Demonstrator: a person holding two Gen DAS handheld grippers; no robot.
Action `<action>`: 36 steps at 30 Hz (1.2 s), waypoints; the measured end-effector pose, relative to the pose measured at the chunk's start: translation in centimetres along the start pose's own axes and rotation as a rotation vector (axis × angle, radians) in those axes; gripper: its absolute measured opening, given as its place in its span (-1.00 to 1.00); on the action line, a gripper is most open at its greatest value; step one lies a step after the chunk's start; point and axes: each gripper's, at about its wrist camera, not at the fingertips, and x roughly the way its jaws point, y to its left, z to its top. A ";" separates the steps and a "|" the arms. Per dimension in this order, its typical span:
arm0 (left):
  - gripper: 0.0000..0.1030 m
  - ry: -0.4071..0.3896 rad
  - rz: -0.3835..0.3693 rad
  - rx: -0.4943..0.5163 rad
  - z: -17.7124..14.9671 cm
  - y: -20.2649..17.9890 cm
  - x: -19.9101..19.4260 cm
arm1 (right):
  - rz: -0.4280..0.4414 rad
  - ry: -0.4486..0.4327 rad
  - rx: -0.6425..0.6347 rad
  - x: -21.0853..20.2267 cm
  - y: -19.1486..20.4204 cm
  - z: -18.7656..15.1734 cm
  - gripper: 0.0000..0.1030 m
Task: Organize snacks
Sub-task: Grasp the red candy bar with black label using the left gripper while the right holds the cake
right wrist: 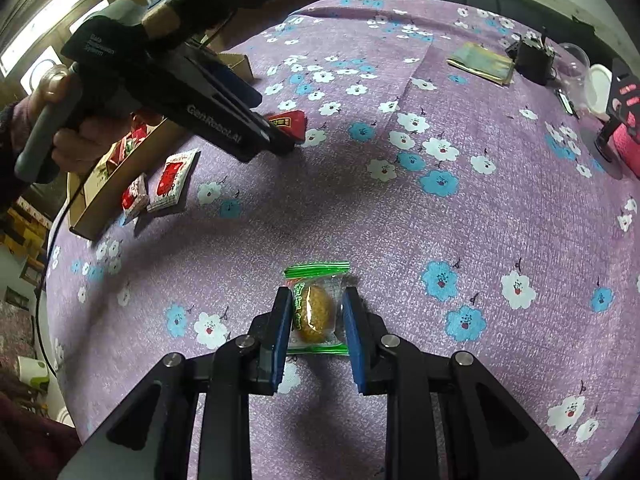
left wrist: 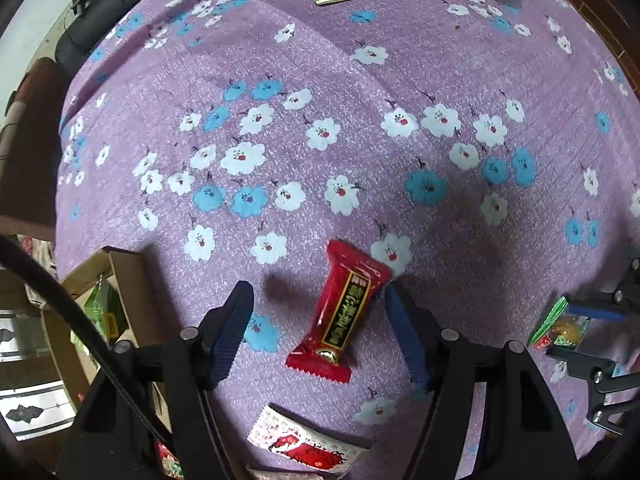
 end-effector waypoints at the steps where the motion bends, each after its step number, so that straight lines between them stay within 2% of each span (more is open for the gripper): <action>1: 0.35 0.000 -0.015 -0.002 0.0 0.3 0.1 | -0.001 0.000 0.004 0.0 -0.1 0.0 -0.51; 3: 0.26 0.011 -0.062 -0.021 0.2 1.0 0.4 | -0.011 0.004 -0.004 0.0 0.1 -0.1 -0.50; 4: 0.05 0.017 -0.100 -0.037 0.5 1.6 0.6 | -0.017 0.003 -0.011 0.0 0.2 -0.1 -0.50; 5: -0.06 0.023 -0.142 -0.053 0.3 2.2 0.6 | -0.027 0.002 -0.025 0.1 0.3 -0.1 -0.50; 8: -0.47 0.003 -0.131 -0.062 -0.3 2.3 0.5 | -0.062 -0.007 -0.029 0.1 0.8 -0.2 -0.51; 10: -0.59 -0.020 -0.113 -0.068 -1.6 2.1 0.3 | -0.077 -0.014 -0.021 0.1 0.9 -0.3 -0.51; 14: -0.60 -0.064 -0.091 -0.114 -3.8 1.2 -0.2 | -0.109 -0.024 0.016 -0.2 1.0 -0.6 -0.50; 17: -0.60 -0.080 -0.104 -0.163 -5.8 0.5 -0.3 | -0.127 -0.033 0.041 -0.7 1.2 -1.3 -0.53; 25: -0.60 -0.111 -0.211 -0.281 -13.4 -2.2 -1.3 | -0.120 -0.020 0.056 -2.0 2.9 -4.1 -0.55; 33: -0.60 -0.130 -0.238 -0.351 -21.2 -3.5 -2.6 | -0.131 -0.028 0.082 -3.3 3.9 -6.8 -0.60; 36: -0.60 -0.131 -0.277 -0.392 -23.1 -3.4 -3.3 | -0.136 -0.028 0.083 -3.7 4.2 -6.9 -0.60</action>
